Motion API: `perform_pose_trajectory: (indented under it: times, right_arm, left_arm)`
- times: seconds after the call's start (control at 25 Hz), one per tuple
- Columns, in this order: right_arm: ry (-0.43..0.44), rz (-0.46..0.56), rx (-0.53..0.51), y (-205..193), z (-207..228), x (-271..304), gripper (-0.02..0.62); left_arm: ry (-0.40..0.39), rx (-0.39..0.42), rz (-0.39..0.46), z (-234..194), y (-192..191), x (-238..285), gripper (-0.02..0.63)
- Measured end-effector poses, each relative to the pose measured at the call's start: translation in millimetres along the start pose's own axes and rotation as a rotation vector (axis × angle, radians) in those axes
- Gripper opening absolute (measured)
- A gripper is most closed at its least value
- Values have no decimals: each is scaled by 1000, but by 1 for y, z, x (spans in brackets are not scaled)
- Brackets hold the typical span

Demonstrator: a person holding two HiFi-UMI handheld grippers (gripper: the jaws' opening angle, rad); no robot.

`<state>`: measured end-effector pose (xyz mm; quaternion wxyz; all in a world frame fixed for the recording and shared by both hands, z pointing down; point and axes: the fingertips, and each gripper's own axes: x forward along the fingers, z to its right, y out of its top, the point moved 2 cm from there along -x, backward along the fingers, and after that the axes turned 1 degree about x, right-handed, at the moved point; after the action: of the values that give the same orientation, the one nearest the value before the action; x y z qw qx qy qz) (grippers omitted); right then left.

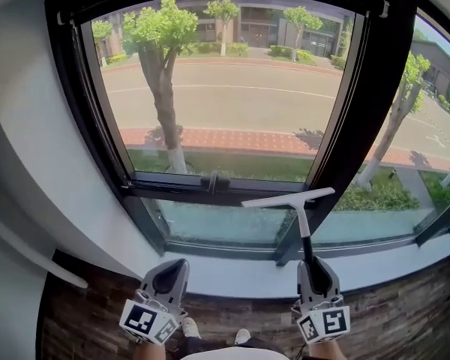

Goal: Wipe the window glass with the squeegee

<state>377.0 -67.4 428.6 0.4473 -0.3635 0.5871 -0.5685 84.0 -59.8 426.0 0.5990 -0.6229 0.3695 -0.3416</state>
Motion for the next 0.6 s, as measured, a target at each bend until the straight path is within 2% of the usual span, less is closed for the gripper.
perform_pose_trajectory:
  times: [0.2, 0.4, 0.6]
  right_arm:
    - [-100, 32, -48, 11, -11, 22, 98]
    - [-217, 39, -67, 11, -40, 50, 98]
    - [-319, 78, -80, 19, -59, 81, 98]
  left_arm:
    - [-113, 15, 18, -39, 6, 42, 18]
    - [-216, 74, 36, -91, 20, 67, 20]
    - [-279, 53, 37, -142, 23, 83, 18]
